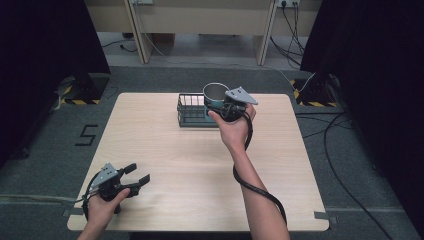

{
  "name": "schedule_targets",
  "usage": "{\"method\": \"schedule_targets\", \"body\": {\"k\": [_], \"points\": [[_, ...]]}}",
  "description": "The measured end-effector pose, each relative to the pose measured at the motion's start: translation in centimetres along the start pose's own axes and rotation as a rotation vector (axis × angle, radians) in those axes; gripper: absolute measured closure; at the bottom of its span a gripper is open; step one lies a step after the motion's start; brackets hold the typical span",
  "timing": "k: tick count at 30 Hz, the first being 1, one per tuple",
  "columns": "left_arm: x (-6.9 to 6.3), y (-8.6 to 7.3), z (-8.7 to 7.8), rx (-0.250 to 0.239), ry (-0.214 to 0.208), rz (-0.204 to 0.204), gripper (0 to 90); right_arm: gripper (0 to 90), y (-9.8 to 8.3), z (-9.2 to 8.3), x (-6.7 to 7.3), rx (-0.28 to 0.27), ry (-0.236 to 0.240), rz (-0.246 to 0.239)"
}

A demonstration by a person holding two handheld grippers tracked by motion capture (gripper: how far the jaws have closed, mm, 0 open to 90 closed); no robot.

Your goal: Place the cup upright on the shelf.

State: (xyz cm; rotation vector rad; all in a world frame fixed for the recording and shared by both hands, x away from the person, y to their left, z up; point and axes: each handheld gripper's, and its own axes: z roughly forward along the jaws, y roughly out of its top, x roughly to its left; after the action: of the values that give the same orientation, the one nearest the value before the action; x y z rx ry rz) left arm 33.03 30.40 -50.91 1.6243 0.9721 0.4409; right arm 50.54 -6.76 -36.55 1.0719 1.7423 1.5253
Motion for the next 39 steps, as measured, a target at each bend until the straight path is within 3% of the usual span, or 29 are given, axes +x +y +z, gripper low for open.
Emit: {"method": "schedule_targets", "body": {"k": [16, 39], "points": [[0.0, 0.0, 0.0, -0.001, -0.002, -0.002, 21.0, 13.4, 1.0, 1.6, -0.9, 0.0, -0.023, 0.016], [0.0, 0.0, 0.0, 0.001, -0.003, 0.003, 21.5, 13.4, 1.2, 3.9, -1.5, 0.022, -0.029, 0.027]]}}
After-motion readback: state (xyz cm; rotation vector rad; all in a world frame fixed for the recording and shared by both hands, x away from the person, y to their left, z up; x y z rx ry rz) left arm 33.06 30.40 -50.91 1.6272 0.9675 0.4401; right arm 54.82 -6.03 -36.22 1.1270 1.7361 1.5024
